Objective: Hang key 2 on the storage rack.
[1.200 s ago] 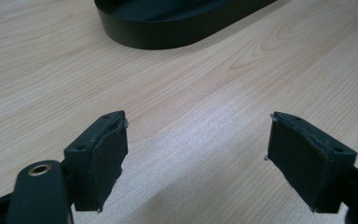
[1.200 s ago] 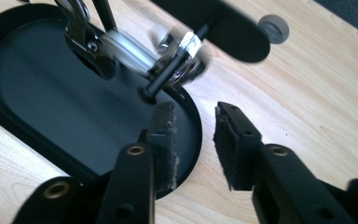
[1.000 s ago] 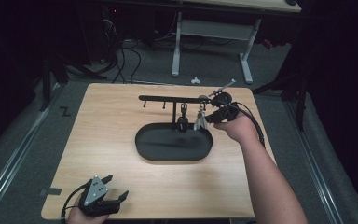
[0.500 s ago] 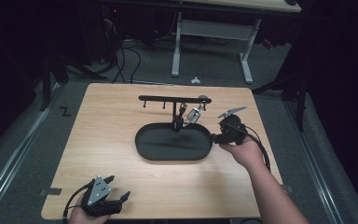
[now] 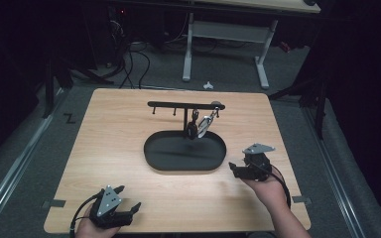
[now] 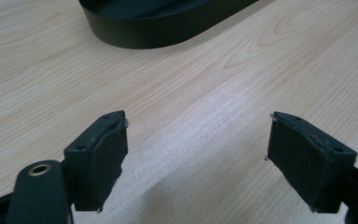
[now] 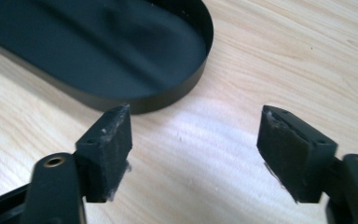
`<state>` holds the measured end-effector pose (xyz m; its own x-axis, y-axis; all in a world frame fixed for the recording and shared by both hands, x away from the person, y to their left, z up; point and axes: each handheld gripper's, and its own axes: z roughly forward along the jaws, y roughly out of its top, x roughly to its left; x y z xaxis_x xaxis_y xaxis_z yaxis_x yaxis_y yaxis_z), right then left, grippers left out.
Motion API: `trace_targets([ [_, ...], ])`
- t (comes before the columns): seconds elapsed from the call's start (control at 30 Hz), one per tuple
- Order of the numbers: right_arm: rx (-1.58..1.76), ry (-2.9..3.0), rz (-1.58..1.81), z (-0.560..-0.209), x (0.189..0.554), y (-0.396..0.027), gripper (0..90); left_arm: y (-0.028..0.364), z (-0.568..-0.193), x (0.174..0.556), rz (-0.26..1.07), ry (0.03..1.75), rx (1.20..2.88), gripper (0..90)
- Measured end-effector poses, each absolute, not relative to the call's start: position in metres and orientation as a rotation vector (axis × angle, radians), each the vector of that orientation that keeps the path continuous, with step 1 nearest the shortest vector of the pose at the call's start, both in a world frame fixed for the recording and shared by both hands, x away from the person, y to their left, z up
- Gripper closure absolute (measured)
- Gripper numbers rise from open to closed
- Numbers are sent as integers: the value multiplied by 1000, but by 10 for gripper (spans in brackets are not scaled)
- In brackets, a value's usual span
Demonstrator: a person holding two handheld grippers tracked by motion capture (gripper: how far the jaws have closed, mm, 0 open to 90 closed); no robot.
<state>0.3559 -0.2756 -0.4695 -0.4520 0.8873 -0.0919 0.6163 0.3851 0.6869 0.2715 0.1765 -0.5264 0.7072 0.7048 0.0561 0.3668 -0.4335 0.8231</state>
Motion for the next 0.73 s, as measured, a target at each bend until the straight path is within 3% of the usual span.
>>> trace_targets([
  [0.3, 1308, 2118, 1000, -500, 316, -286, 209, 173, -525, 274, 486, 809, 2042, 205],
  [0.4, 1339, 1968, 1122, -515, 276, -299, 203, 172, -525, 274, 474, 824, 2030, 205],
  [0.53, 1290, 1927, 1090, -505, 270, -305, 190, 170, -523, 274, 495, 833, 2027, 205],
  [0.73, 1361, 1972, 1090, -517, 277, -305, 177, 173, -522, 273, 505, 850, 2012, 205],
])
